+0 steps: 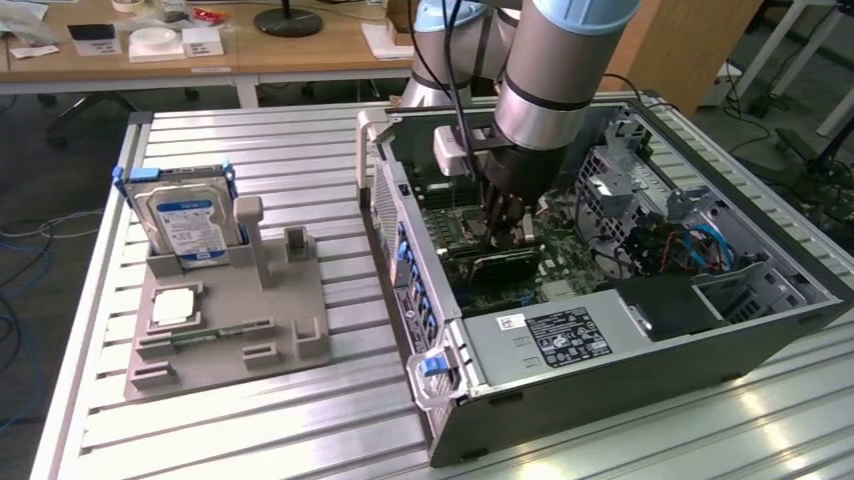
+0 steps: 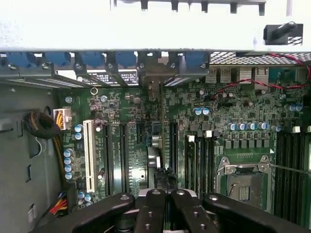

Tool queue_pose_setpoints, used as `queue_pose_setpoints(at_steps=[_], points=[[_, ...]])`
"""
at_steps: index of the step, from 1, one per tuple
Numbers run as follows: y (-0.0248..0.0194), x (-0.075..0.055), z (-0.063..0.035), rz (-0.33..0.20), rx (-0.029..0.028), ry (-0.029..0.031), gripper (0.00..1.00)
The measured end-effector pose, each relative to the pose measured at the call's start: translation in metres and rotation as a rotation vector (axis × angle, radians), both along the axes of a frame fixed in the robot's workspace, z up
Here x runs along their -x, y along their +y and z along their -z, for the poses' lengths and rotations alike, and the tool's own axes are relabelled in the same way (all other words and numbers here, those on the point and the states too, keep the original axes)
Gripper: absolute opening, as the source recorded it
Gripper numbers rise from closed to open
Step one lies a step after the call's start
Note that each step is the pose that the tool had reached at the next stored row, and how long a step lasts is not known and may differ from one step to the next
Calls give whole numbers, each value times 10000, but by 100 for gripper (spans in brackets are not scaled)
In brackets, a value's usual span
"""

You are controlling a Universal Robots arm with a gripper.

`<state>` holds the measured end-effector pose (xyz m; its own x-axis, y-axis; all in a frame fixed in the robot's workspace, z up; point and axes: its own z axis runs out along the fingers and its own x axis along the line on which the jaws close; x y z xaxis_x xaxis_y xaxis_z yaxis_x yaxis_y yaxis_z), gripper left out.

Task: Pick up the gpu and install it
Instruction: 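Press down on the gpu until it lock into place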

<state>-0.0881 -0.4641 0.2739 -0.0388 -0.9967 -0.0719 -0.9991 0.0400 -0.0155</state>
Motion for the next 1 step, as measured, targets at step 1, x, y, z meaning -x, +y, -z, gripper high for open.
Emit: queue_pose_setpoints(at_steps=[1], points=[[0, 0, 0, 0, 0, 0, 11]])
